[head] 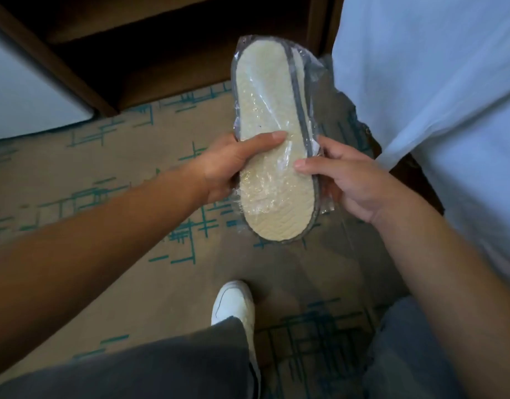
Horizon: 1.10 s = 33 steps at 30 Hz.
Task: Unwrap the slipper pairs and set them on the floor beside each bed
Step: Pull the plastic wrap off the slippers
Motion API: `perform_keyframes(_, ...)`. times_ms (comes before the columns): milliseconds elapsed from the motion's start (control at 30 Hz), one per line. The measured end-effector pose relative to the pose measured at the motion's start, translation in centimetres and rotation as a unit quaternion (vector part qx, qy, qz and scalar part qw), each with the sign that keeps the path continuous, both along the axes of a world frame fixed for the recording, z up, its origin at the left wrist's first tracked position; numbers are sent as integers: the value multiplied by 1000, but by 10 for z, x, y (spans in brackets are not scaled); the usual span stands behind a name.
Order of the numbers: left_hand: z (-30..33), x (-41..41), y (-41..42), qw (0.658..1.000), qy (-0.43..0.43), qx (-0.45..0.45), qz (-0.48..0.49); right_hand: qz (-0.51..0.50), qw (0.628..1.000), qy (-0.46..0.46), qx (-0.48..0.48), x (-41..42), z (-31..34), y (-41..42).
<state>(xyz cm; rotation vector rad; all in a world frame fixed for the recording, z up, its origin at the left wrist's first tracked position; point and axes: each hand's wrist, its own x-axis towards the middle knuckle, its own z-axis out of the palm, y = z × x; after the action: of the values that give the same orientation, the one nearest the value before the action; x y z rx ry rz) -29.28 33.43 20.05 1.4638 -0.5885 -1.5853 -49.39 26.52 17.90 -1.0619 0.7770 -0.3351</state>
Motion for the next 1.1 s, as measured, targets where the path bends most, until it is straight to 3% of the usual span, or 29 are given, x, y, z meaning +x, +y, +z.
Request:
perform_keyframes(133, 1, -11, 13, 999, 15, 14, 39, -5, 996, 50, -75, 4, 4, 22)
perform_keyframes(267, 7, -13, 15, 997, -11, 15, 75, -82, 976, 121, -163, 11, 6, 45)
perform_keyframes(400, 12, -1, 18, 984, -40, -10, 171, -142, 907, 168, -359, 4, 11, 68)
perform_keyframes(567, 21, -17, 20, 967, -4, -57, 247, -99, 819, 178, -537, 3, 16, 105)
perform_keyframes(700, 25, -39, 15, 967, 18, -65, 245, -97, 797, 213, -557, 6, 12, 93)
perform_keyframes(867, 19, -47, 17, 971, 39, -45, 232, -193, 798, 157, -548, 0, -2, 91)
perform_keyframes(1000, 15, -40, 23, 970, 2, -38, 242, -231, 844, 97, -474, -7, 0, 80)
perform_keyframes(1100, 11, -23, 32, 965, -9, -35, 261, -287, 886, 59, -360, -12, 2, 69)
